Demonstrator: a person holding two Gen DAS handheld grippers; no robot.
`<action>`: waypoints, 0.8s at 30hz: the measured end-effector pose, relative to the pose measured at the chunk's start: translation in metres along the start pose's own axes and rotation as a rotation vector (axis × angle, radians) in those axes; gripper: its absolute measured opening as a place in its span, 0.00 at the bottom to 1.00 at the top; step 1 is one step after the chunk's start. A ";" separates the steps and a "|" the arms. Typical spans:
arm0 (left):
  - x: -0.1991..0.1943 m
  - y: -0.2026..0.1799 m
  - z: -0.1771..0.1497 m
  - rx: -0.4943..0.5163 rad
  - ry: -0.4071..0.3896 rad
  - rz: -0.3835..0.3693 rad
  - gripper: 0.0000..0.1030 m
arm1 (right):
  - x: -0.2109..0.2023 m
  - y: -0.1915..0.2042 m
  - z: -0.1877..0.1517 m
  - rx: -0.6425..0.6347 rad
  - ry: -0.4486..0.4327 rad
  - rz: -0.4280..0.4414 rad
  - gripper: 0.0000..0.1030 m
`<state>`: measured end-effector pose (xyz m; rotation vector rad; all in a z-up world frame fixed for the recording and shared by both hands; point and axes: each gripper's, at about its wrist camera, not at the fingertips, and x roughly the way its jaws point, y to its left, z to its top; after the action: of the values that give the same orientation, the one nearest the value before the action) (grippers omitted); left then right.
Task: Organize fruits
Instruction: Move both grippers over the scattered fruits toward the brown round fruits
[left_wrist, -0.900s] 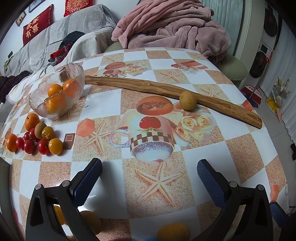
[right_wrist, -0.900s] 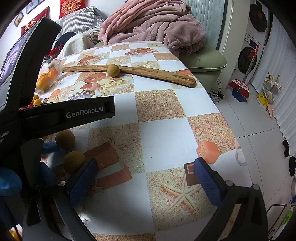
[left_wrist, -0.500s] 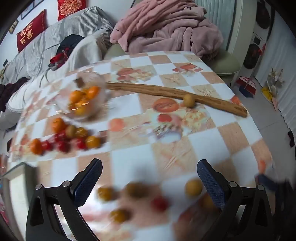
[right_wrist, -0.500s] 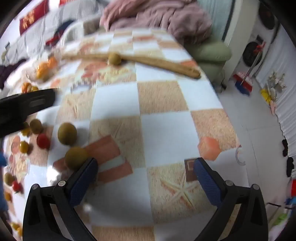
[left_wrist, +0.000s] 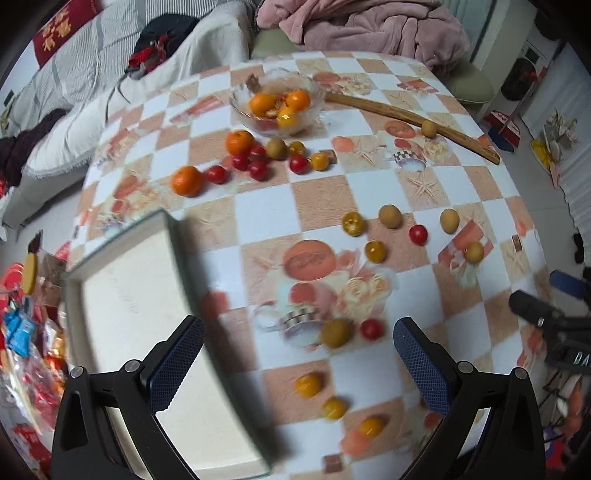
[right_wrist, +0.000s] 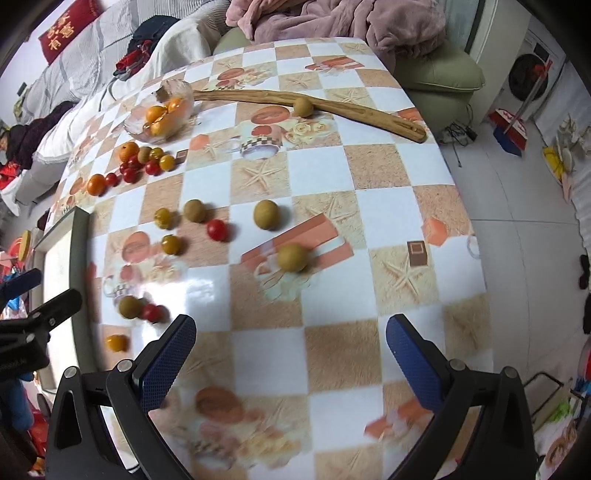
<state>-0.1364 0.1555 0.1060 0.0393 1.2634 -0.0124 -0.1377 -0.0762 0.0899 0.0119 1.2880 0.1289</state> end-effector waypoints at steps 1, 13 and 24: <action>-0.007 0.004 -0.002 0.015 -0.002 -0.001 1.00 | -0.006 0.005 -0.001 0.008 0.006 -0.007 1.00; -0.023 0.020 -0.007 0.078 0.056 -0.004 1.00 | -0.036 0.022 0.005 0.036 0.075 -0.005 1.00; -0.001 0.018 -0.007 -0.019 0.141 0.020 1.00 | -0.023 0.021 0.021 -0.060 0.146 0.020 1.00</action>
<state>-0.1429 0.1739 0.1053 0.0365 1.4034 0.0195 -0.1257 -0.0563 0.1200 -0.0364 1.4299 0.1884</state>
